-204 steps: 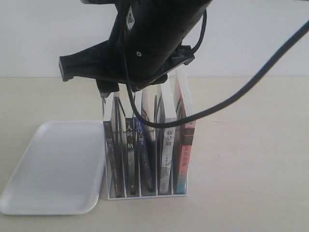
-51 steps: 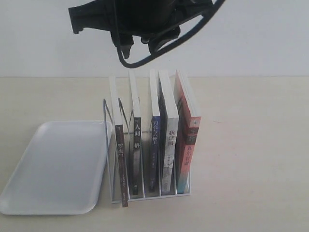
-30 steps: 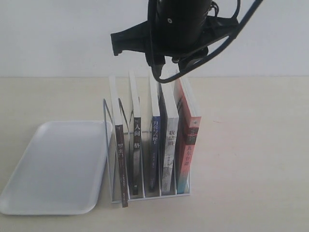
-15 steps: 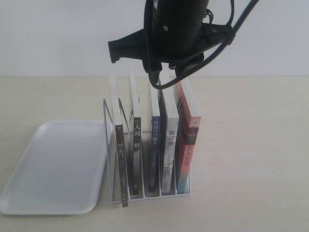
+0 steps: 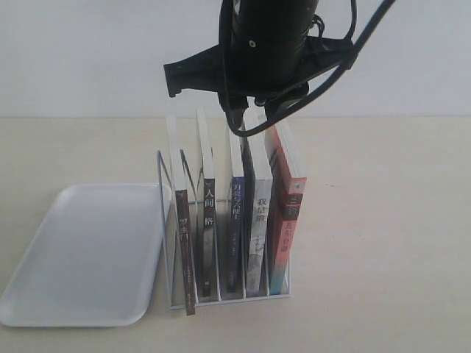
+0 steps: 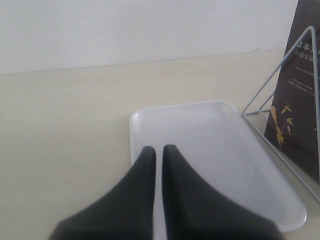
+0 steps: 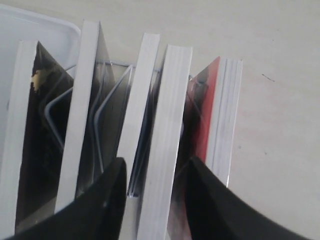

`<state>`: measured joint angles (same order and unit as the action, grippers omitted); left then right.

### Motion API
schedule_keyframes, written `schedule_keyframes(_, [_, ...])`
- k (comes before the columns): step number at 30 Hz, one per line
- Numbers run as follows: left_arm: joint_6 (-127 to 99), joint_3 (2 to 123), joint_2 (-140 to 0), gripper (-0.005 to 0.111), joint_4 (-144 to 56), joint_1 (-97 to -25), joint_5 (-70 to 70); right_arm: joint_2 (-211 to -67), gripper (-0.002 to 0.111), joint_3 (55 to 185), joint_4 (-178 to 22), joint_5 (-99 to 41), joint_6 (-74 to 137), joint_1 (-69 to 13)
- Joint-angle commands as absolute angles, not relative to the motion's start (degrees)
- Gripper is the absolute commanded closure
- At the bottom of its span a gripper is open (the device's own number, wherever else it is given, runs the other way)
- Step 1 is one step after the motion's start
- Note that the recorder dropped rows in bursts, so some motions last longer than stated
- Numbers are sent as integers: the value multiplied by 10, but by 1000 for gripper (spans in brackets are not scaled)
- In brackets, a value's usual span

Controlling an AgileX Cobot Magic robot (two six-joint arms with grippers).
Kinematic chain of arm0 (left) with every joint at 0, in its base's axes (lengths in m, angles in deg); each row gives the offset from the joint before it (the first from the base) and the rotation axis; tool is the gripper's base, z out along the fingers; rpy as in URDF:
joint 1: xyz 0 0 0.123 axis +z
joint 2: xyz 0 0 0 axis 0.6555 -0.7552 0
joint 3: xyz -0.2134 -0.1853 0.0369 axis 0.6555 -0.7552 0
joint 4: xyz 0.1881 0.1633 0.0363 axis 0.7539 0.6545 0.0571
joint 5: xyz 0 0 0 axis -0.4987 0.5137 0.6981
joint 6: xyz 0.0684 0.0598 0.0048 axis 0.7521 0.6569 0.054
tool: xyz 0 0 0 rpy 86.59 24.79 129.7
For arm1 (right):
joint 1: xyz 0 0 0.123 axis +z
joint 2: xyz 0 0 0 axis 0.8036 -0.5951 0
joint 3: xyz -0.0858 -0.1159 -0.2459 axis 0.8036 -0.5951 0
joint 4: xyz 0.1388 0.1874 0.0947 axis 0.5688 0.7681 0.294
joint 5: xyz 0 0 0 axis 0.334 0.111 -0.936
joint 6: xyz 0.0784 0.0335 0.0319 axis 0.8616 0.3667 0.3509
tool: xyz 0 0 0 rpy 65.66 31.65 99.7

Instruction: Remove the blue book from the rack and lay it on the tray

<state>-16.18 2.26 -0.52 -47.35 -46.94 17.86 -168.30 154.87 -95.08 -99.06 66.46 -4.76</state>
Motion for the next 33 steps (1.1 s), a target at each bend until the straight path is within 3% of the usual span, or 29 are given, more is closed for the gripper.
schedule_keyframes(1, [-166,21,-3,102,-473,-467,178,-1681,84,1547,-950,-989,658,-50])
schedule_keyframes(4, [-166,21,-3,102,-473,-467,178,-1681,86,1547,-949,-989,658,-50])
schedule_keyframes(11, [-166,21,-3,102,-473,-467,178,-1681,68,1547,-949,-989,658,-50])
schedule_keyframes(19, [-166,21,-3,102,-473,-467,178,-1681,68,1546,-965,-989,659,-50])
schedule_keyframes(33, [-166,21,-3,102,-473,-467,178,-1681,68,1546,-808,-950,614,-50])
